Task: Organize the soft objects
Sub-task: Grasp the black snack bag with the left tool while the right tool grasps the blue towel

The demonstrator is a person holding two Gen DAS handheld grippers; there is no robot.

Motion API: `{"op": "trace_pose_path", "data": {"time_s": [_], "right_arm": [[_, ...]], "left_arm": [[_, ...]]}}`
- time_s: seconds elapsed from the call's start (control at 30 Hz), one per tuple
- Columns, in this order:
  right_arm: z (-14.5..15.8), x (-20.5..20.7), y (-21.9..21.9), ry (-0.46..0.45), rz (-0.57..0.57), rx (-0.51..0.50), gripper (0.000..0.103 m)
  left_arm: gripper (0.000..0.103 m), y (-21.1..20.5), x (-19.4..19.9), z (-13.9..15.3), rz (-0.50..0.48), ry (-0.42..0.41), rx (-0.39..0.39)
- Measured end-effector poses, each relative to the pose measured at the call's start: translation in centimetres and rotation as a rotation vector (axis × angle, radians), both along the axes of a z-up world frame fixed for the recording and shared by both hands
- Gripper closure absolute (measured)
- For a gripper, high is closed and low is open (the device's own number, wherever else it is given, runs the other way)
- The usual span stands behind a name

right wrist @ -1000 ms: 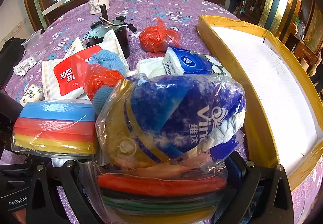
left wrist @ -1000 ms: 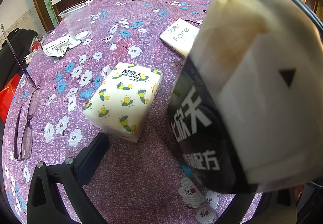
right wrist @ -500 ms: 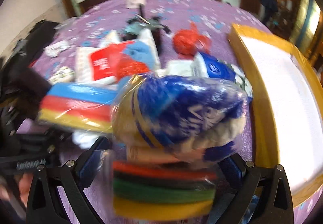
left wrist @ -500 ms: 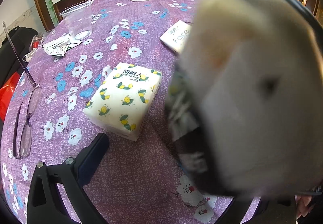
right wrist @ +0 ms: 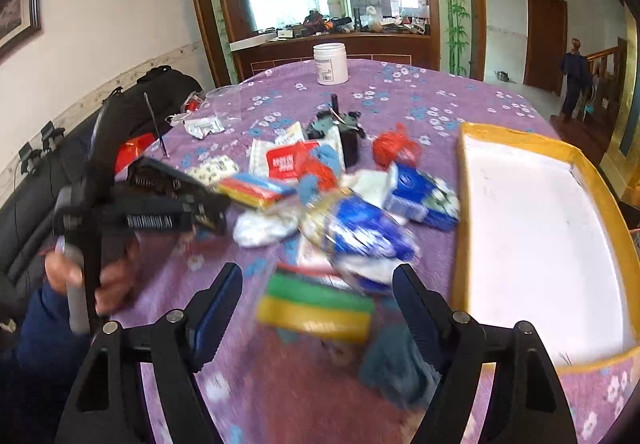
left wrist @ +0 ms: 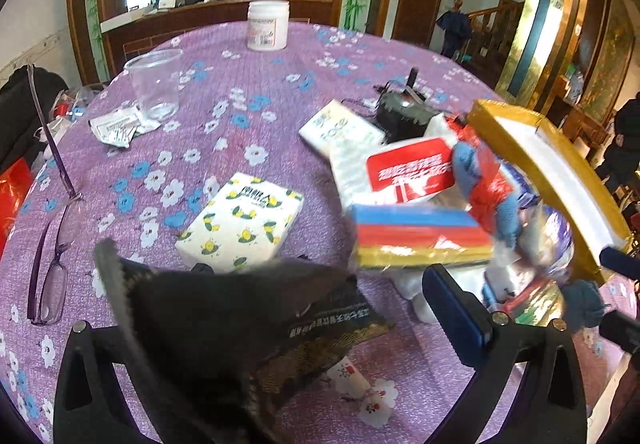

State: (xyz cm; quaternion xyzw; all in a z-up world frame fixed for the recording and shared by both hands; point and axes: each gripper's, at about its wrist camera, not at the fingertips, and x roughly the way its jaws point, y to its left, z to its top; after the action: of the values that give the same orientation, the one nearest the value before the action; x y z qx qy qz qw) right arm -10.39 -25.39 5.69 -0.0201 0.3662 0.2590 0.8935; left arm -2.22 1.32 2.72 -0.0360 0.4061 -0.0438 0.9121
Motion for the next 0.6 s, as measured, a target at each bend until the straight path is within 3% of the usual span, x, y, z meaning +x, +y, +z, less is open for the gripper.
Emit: {"op": "trace_pose_path", "data": {"time_s": [0.4, 0.5, 0.53, 0.6], "right_arm": [[-2.3, -1.4, -3.4, 0.054, -0.053, -0.067, 0.027], [-3.1, -0.8, -3.4, 0.076, -0.055, -0.087, 0.039], [-3.5, -0.5, -3.3, 0.085, -0.057, -0.102, 0.047], [-4.2, -0.2, -3.1, 0.091, -0.074, -0.15, 0.049]], "left_arm": [[0.007, -2.5, -5.9, 3.1, -0.093, -0.19, 0.022], [0.007, -1.9, -7.0, 3.8, -0.078, -0.196, 0.044], [0.007, -1.4, -7.1, 4.1, -0.07, -0.19, 0.039], [0.007, 0.0, -6.8, 4.1, -0.047, -0.159, 0.013]]}}
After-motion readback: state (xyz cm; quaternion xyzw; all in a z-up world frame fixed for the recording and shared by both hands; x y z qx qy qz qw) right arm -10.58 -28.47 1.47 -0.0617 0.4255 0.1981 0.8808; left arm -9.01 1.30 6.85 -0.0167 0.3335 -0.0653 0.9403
